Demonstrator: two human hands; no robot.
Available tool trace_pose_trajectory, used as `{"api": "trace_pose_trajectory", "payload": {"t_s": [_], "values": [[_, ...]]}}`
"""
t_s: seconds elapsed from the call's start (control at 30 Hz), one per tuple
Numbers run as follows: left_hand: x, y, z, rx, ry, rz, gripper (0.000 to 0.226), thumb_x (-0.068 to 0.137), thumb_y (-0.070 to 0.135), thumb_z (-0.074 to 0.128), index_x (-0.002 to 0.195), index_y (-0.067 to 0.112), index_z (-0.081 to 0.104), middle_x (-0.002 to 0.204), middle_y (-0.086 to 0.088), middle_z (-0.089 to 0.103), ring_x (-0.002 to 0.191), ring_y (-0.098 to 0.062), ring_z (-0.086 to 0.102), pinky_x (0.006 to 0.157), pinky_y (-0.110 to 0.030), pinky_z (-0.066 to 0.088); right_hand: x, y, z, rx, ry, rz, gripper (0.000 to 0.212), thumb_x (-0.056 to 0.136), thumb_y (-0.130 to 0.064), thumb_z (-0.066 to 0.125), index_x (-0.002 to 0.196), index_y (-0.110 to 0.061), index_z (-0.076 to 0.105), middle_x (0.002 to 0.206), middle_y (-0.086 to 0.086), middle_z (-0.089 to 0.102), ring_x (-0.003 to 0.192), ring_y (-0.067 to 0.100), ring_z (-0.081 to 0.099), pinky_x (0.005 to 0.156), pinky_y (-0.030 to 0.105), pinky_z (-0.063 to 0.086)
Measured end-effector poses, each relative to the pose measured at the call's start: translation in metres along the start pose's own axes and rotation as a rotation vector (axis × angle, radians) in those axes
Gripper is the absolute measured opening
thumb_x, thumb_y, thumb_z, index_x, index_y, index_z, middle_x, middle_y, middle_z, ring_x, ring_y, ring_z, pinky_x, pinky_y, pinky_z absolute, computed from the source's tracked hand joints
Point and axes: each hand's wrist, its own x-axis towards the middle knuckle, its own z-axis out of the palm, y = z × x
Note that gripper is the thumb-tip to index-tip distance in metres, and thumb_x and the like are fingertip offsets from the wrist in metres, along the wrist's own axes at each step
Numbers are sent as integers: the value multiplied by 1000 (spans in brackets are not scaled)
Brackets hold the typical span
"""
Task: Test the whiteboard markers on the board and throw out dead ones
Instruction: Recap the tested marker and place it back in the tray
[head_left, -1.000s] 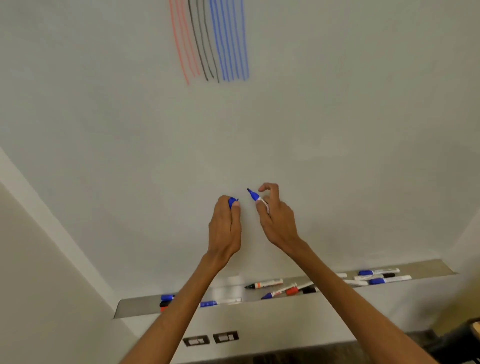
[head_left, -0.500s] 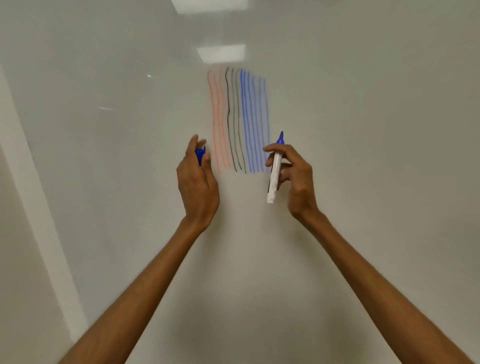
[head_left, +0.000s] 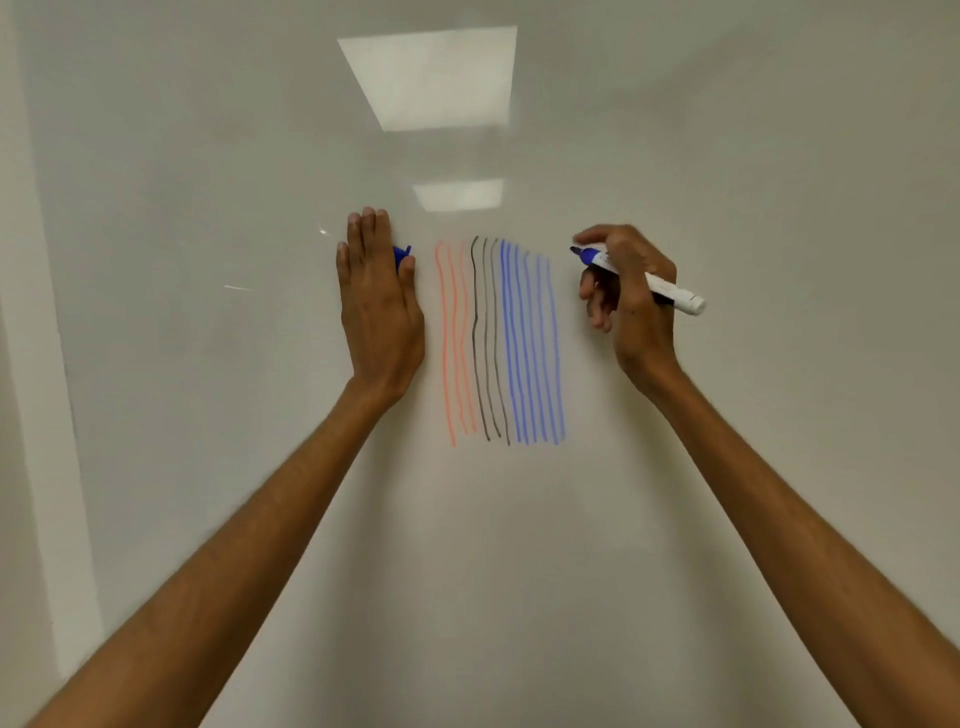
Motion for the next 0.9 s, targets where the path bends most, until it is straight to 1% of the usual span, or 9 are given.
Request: {"api": "trace_pose_trajectory", "payload": {"t_s": [0.07,0.1,0.2,0.3,0.43,0.63,0.67,0.77,0.9], "values": [[-4,-3,4,46,15,27,52,109,21,29,155,0,20,163,-15,20,153,-24,13,126,-35,6,8,5,0,-22,-28,-26,13,93,-12,50,105,-9,53,68,12,56,47,19,46,43,22,37],[-5,-5,5,62,17,37,52,108,21,29,155,1,20,164,-14,19,153,-23,12,126,-36,6,10,9,0,-41,-34,-44,12,90,-10,54,101,-11,51,71,12,57,50,19,49,45,23,40],[-6,-7,6,84,25,54,54,108,23,27,156,2,18,165,-13,16,153,-21,10,126,-36,5,10,24,0,-118,-20,-125,12,83,-12,66,86,-14,54,79,9,61,61,22,57,53,31,48],[-8,-7,7,91,31,59,54,107,23,27,156,3,17,165,-12,15,154,-21,9,126,-37,6,9,33,1,-125,31,-164,19,84,-14,73,82,-9,55,77,11,61,61,26,60,55,32,52],[-8,-7,7,89,34,48,54,107,24,27,156,4,18,165,-11,16,154,-20,9,126,-36,5,8,37,2,-127,54,-189,20,84,-10,72,77,-7,53,73,14,60,56,27,59,51,28,50],[-10,-7,7,81,35,40,54,107,24,27,157,5,19,165,-10,17,154,-18,9,126,-36,5,12,40,3,-163,38,-241,26,83,-12,70,71,-3,50,68,20,55,56,40,55,58,27,48],[-10,-7,7,79,37,40,54,107,23,28,156,5,19,165,-10,17,154,-18,9,126,-37,6,12,40,3,-168,35,-244,26,83,-11,70,70,-2,49,67,20,53,55,41,54,56,29,48],[-11,-7,7,70,36,38,53,107,21,28,156,5,19,165,-9,17,154,-18,9,126,-38,7,10,40,2,-188,26,-236,27,82,-9,70,68,-1,48,65,21,51,54,42,53,49,42,47],[-19,-7,5,68,32,28,54,107,22,27,156,4,19,165,-10,17,154,-18,9,126,-37,6,4,41,-2,-216,0,-246,27,81,-10,70,68,-1,48,64,20,52,54,40,54,46,45,46]]}}
